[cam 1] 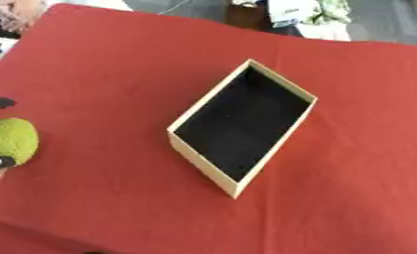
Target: Pick up objects on the table and place them in the box.
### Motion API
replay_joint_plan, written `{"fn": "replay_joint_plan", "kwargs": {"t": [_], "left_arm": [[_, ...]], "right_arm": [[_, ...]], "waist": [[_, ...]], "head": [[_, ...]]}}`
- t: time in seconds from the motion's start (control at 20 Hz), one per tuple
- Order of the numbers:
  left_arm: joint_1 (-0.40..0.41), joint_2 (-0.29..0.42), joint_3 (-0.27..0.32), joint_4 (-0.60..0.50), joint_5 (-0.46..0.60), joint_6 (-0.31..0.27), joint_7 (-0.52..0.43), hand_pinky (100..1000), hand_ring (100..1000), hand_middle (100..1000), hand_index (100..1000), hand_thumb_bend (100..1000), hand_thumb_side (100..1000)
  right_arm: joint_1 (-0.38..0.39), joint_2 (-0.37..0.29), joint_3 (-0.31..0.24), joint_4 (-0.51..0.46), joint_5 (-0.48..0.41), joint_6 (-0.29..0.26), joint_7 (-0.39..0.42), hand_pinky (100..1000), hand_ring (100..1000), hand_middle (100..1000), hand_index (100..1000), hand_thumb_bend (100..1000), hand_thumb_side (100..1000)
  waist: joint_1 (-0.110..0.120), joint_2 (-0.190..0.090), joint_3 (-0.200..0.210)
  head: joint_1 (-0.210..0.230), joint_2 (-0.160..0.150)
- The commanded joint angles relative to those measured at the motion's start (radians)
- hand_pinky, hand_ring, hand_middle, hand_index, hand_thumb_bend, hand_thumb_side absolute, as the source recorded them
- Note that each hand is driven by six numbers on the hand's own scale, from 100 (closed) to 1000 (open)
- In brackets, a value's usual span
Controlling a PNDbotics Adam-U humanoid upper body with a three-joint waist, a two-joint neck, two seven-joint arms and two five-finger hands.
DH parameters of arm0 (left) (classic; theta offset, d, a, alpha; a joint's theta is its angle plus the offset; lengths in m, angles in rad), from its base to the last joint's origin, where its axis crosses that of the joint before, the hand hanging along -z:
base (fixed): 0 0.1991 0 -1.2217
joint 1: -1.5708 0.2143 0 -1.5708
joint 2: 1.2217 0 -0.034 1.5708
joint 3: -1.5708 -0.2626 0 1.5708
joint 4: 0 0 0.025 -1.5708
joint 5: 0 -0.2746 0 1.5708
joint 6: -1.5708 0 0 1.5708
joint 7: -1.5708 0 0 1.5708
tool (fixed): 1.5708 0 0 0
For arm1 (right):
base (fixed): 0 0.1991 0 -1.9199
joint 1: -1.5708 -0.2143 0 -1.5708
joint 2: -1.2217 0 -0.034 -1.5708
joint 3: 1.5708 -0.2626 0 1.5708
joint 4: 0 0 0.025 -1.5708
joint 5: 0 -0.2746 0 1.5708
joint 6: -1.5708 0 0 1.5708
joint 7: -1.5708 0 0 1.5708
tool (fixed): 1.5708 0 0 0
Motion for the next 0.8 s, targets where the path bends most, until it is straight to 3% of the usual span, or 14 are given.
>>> {"fn": "replay_joint_plan", "kwargs": {"t": [0.05, 0.45, 0.65, 0.8], "left_arm": [[-0.015, 0.023, 0.0, -0.005, -0.038, 0.009, 0.016, 820, 832, 800, 954, 602, 566], [-0.022, 0.016, -0.016, 0.002, -0.054, 0.002, -0.011, 746, 738, 718, 875, 597, 554], [-0.022, 0.016, -0.019, -0.005, -0.051, -0.006, -0.02, 618, 612, 597, 760, 564, 511], [-0.019, 0.015, -0.015, -0.024, -0.052, -0.005, -0.011, 574, 572, 563, 726, 537, 446]], "right_arm": [[-0.011, -0.012, -0.004, -0.015, -0.008, -0.001, -0.002, 817, 865, 870, 842, 100, 810], [-0.013, -0.011, -0.005, -0.015, -0.012, -0.003, -0.004, 817, 865, 871, 843, 100, 807], [-0.014, -0.01, -0.004, -0.015, -0.014, -0.003, -0.006, 817, 864, 870, 842, 100, 806], [-0.013, -0.011, -0.004, -0.015, -0.015, -0.003, -0.007, 817, 864, 870, 842, 100, 806]], "waist": [[0.005, -0.014, -0.001], [0.002, -0.013, -0.002], [0.002, -0.013, -0.002], [0.002, -0.014, -0.001]], "head": [[0.0, -0.013], [0.007, -0.009], [0.008, -0.007], [0.006, -0.006]]}}
